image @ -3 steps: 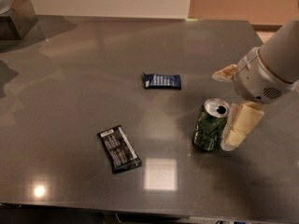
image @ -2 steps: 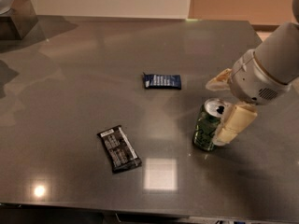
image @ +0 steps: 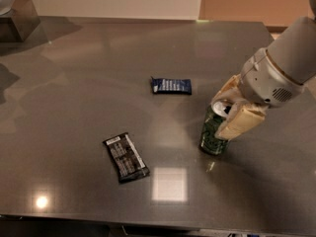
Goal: Move green can near rxbar chocolate
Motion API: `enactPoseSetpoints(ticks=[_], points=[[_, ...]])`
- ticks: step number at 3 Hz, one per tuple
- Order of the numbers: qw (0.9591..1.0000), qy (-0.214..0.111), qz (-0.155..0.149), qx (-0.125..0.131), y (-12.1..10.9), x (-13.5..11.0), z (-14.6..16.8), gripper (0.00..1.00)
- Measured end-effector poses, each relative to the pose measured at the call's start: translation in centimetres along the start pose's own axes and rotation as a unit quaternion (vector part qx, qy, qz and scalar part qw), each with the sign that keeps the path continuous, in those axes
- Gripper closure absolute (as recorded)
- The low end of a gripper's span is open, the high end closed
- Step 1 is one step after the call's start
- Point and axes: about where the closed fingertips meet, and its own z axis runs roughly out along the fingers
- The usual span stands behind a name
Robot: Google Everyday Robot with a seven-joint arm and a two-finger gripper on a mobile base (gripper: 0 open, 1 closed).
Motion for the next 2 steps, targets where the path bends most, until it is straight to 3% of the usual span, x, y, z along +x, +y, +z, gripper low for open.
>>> enactPoseSetpoints(ticks=[1, 2], points=[[0.9995, -0.020, -0.018, -0.015, 0.6, -2.4, 0.1, 0.88], [0.9977, -0.038, -0.046, -0.031, 1.1, -5.2, 1.0, 1.00]])
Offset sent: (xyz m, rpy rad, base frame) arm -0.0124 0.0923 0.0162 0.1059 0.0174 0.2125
